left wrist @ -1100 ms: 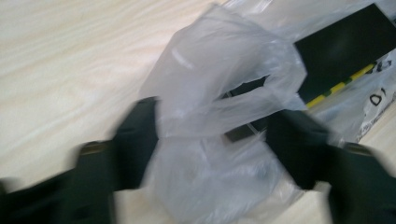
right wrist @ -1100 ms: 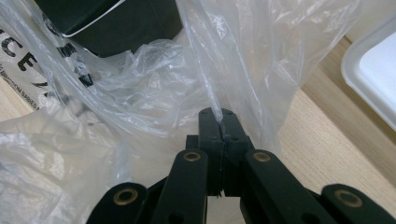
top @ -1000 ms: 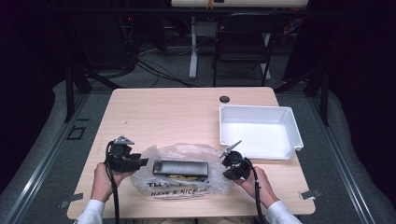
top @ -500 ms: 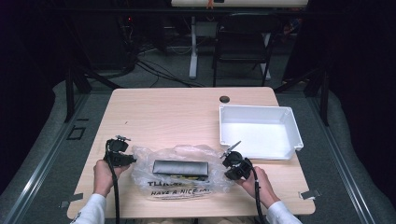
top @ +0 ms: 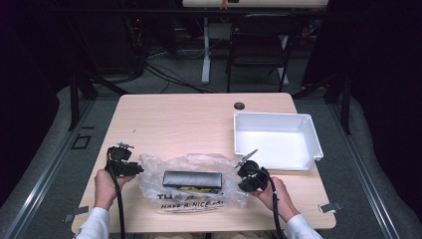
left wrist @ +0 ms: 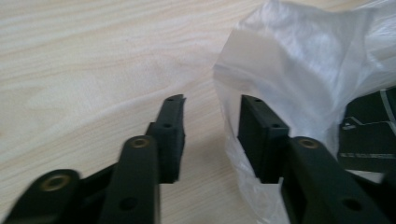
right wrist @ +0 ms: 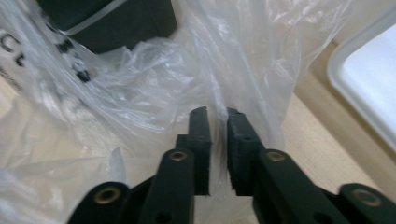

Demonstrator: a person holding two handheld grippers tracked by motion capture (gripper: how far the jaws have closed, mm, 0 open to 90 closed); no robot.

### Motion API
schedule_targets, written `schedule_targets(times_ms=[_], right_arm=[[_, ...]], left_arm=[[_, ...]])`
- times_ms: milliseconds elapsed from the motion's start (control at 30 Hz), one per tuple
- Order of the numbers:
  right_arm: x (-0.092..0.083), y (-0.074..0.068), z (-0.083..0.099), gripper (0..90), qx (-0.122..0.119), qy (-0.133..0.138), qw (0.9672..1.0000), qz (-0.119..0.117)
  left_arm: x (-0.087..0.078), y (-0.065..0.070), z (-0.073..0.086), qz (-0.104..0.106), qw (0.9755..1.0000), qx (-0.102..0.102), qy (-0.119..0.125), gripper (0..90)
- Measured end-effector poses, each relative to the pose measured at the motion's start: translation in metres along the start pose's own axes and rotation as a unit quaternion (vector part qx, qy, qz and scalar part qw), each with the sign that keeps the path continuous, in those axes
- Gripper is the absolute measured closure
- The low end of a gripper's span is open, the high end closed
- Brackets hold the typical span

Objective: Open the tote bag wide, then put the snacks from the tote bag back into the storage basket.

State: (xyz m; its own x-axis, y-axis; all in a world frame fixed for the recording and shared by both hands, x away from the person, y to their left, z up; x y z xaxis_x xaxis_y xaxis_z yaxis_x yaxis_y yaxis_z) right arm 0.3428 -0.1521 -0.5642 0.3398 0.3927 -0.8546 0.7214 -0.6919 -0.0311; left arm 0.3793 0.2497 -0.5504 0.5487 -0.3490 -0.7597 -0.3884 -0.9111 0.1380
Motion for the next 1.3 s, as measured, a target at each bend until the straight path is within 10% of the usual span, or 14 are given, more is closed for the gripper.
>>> schedule_targets(times_ms=[333, 767, 1300], right_arm=[[-0.027, -0.001, -0.007, 41.5, -0.007, 0.052, 0.9984, -0.022], [-0.048, 0.003, -0.011, 20.3, -0.018, 0.087, 0.9953, -0.039], [-0.061, -0.018, -0.033, 7.7, -0.1, 0.079, 0.9899, -0.062]], left_arm=[[-0.033, 0.002, -0.004, 0.013, 0.9992, 0.001, 0.039, 19.1], [-0.055, -0.007, 0.004, -0.007, 0.9986, -0.008, 0.053, 14.0], [-0.058, -0.008, 0.025, -0.028, 0.9984, -0.023, 0.043, 5.4]])
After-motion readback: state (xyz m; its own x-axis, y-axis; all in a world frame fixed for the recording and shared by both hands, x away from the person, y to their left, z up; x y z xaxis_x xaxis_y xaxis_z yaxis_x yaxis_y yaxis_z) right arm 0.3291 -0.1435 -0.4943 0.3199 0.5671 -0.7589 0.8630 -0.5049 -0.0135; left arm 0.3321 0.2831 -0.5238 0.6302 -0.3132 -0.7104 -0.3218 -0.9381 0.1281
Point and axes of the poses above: each handheld gripper's, and its own axes: x roughly forward along the jaws, z roughly out of its underside, y roughly to its right, the point moved 3 cm from there along x, roughly forward along the jaws, and after that the axes turned 10 degrees about y, right-handed, at the moved point
